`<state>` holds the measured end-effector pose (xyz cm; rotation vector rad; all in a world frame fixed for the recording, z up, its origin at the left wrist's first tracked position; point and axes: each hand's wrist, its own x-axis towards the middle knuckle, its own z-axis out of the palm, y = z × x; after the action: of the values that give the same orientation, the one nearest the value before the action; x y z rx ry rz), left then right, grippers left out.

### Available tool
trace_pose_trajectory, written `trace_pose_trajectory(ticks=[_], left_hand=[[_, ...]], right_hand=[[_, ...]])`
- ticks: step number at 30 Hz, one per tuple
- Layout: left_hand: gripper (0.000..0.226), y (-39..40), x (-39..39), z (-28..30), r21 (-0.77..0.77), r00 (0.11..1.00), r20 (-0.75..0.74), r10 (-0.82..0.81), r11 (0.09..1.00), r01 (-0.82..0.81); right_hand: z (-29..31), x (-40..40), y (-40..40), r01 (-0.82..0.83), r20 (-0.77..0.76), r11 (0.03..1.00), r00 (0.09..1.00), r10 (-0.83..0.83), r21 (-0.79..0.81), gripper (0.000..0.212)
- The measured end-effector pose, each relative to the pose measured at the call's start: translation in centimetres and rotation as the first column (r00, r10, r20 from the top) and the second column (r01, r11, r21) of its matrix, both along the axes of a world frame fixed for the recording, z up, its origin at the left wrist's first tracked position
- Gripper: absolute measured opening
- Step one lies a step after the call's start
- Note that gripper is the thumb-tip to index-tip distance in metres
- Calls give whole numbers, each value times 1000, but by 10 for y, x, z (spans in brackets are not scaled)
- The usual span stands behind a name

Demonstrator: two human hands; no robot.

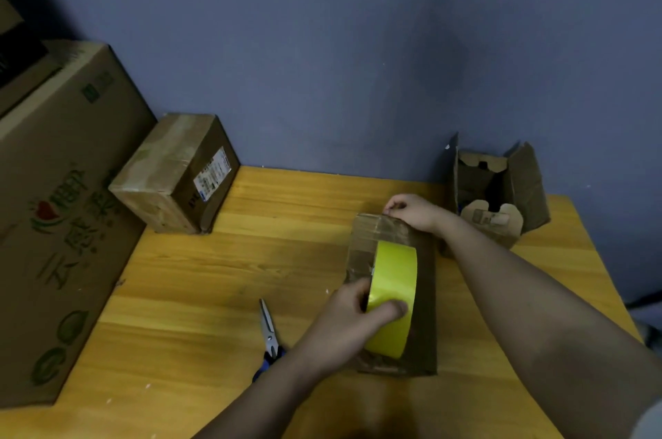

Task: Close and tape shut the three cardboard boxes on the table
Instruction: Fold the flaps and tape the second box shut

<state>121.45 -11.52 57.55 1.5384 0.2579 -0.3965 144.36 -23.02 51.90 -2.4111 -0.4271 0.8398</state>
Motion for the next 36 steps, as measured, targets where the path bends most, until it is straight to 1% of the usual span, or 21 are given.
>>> trace_pose_trajectory(ticks=[3, 8, 11, 12, 14, 16, 18, 20, 22, 23, 24, 25, 26, 27, 28, 29, 30, 31, 32, 35, 36], left_hand=[[20, 0, 1, 1, -17, 1000, -23, 16, 1000, -17], [10, 0, 4, 6, -14, 999, -45, 5, 1000, -6], [28, -1, 6, 5, -11, 999, -36, 3, 1000, -4], [28, -1, 6, 5, -16, 999, -38, 5, 1000, -6], [16, 0, 6, 5, -13, 999, -47, 3, 1000, -3], [11, 0, 7, 5, -8, 998, -57, 3, 1000, -4], [15, 0, 6, 5, -11, 999, -51, 10, 1000, -10], [16, 1, 7, 5, -39, 997, -60, 40, 998, -42], [13, 4, 6, 6, -50, 994, -68, 80, 995, -84], [16, 5, 6, 7, -50, 993, -71, 94, 994, -98], [16, 6, 6, 6, -50, 993, -64, 97, 994, -101], [16, 7, 7, 6, -48, 994, -56, 93, 994, -95], [15, 6, 8, 6, -52, 995, -49, 89, 994, -91], [15, 5, 10, 7, -66, 995, -43, 90, 994, -92], [14, 4, 11, 8, -86, 995, -42, 88, 992, -92], [14, 3, 12, 9, -97, 996, -42, 81, 992, -84], [13, 1, 13, 10, -100, 997, -39, 70, 992, -74], [14, 0, 13, 10, -95, 998, -29, 59, 994, -62], [15, -1, 12, 10, -87, 999, -20, 43, 995, -44], [18, -3, 4, 5, -64, 1000, 9, 18, 998, -17], [23, -4, 1, 4, -61, 1000, 14, 7, 998, -6]], right_hand=[[3, 0, 0, -6, -15, 999, 1000, 6, -35, 24], [8, 0, 0, -4, -74, 999, 997, 1, -48, 26], [8, 3, -1, -14, -104, 997, 995, 6, -75, 27], [8, 3, -1, -9, -126, 997, 992, -1, -77, 27], [9, 4, -1, 12, -189, 996, 982, -28, -84, 29], [12, 4, -1, 37, -242, 993, 968, -64, -115, 33], [12, 5, -2, 88, -319, 990, 940, -119, -109, 35], [11, 8, -4, 132, -434, 986, 886, -163, -100, 31], [8, 8, -4, 147, -535, 981, 822, -194, -130, 23], [5, 7, -4, 156, -555, 975, 803, -218, -157, 21], [2, 4, -4, 169, -543, 970, 805, -239, -175, 24], [-3, 5, -3, 182, -476, 966, 843, -250, -185, 24], [-11, 7, -2, 203, -365, 964, 896, -255, -175, 22], [-18, 8, -2, 229, -209, 964, 944, -253, -134, 19], [-22, 9, -1, 278, -46, 959, 959, -280, -50, 19], [-21, 7, -1, 318, 60, 946, 945, -322, 70, 19], [-18, 2, -3, 313, 125, 931, 932, -339, 190, 17], [-12, -6, -6, 289, 162, 916, 926, -342, 279, 16], [-8, -16, -10, 256, 187, 911, 926, -327, 324, 20], [-10, -41, -24, 211, 235, 932, 929, -285, 294, 29], [-14, -48, -27, 204, 240, 941, 932, -271, 270, 29]])
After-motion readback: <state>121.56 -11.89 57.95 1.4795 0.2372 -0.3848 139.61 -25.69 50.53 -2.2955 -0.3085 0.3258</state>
